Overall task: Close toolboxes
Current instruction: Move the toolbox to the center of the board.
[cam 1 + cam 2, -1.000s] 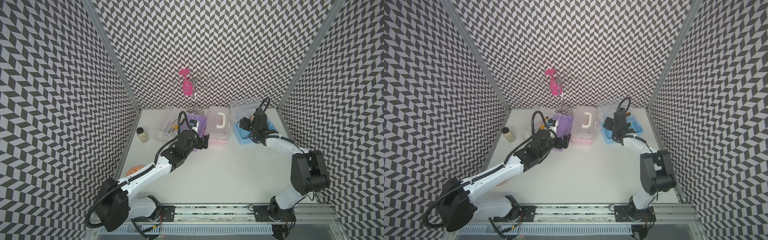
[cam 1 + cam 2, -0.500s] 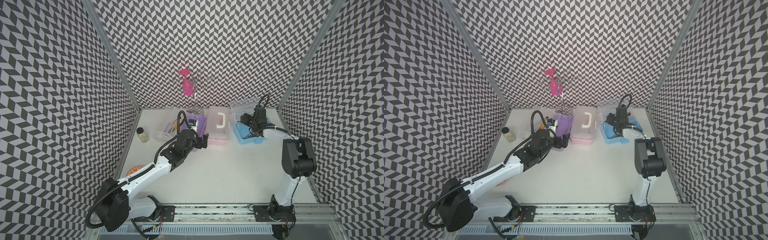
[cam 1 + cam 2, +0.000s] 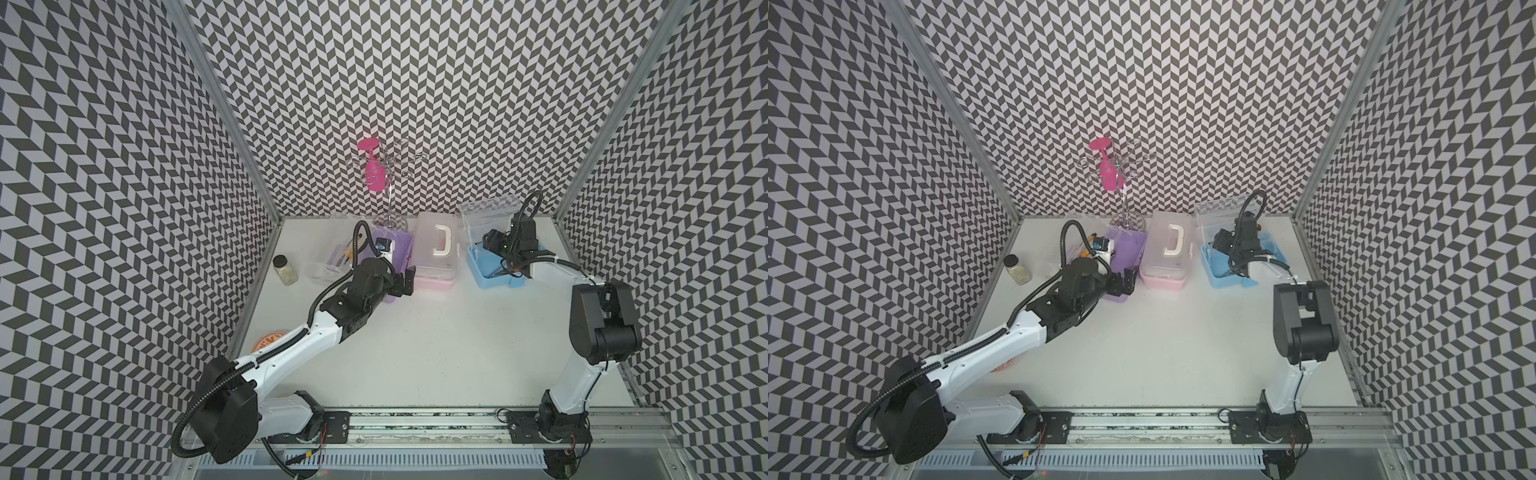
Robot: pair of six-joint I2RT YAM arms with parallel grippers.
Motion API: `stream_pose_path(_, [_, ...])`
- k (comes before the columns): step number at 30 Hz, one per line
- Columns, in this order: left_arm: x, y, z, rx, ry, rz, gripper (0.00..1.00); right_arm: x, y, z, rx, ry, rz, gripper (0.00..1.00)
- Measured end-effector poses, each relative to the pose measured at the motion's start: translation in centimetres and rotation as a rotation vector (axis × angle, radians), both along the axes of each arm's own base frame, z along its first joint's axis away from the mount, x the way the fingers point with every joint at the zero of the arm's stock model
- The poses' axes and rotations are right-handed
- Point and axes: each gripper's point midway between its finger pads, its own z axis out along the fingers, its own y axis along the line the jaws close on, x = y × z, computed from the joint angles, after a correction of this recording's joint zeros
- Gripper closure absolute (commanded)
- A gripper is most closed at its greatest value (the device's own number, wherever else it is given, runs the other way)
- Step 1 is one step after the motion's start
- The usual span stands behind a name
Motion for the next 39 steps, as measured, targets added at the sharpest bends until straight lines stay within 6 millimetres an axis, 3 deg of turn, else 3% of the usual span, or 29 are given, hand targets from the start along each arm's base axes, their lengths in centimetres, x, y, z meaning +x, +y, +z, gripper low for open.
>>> stream_pose_path(6, [0.0, -0.3, -0.3, -0.002, 0.009, -0.016, 0.01, -0.7, -0.5, 0.6, -0.011, 0.007, -0.016, 0.34])
stream_pose_path(14, [0.1, -0.4, -0.6, -0.003, 0.015, -0.024, 0.01, -1.2, -1.8, -0.5, -0.027, 0.057, -0.045, 0.38])
stream_pose_path(21, [0.2, -0.3, -0.6, -0.003, 0.016, -0.023, 0.01, -0.4, -2.4, -1.4, -0.029, 0.077, -0.058, 0.39])
stream_pose_path(27, [0.3, 0.2, -1.2, 0.003, 0.024, -0.013, 0.01, 0.4, -2.5, -3.7, -0.03, 0.125, -0.057, 0.48])
stream_pose_path(30, [0.4, 0.3, -1.2, 0.003, 0.024, -0.011, 0.01, 0.7, -2.5, -3.5, -0.024, 0.118, -0.062, 0.6])
stream_pose_path(39, [0.5, 0.4, -1.2, -0.001, 0.025, -0.013, 0.01, 1.1, -3.1, -3.1, -0.031, 0.088, -0.077, 0.75])
